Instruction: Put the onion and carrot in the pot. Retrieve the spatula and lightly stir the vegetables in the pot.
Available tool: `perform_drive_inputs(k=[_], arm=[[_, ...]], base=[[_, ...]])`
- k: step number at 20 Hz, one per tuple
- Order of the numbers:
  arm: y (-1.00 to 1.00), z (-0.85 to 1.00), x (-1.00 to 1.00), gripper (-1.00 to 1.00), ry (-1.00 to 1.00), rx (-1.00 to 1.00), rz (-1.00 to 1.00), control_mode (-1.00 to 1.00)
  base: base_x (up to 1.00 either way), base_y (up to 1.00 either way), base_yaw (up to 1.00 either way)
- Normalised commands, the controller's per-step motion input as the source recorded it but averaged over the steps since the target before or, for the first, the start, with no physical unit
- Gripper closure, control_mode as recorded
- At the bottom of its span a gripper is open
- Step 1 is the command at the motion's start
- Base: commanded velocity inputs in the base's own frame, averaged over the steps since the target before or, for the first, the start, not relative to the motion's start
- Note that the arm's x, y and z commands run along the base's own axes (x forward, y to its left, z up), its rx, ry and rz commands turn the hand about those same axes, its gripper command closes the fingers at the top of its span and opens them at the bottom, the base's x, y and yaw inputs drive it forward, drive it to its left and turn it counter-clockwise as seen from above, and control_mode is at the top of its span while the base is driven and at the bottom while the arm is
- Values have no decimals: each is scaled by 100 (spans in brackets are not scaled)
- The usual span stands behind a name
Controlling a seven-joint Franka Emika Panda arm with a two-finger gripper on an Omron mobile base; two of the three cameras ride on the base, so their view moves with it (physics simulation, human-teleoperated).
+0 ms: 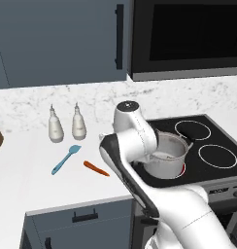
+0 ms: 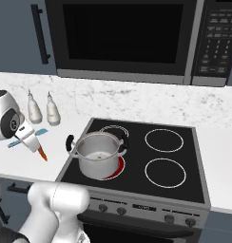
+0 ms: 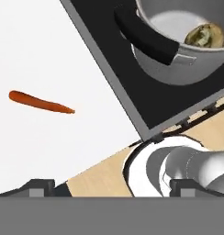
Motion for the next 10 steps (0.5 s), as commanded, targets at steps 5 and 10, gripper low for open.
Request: perform_drive_inputs(k=[5,10], arm=[[64,-20,79,-100,15,-7,50,-100],[43,-59,90,-100,7,-16,33,-100]], base=[[0,0,0],[0,0,0]])
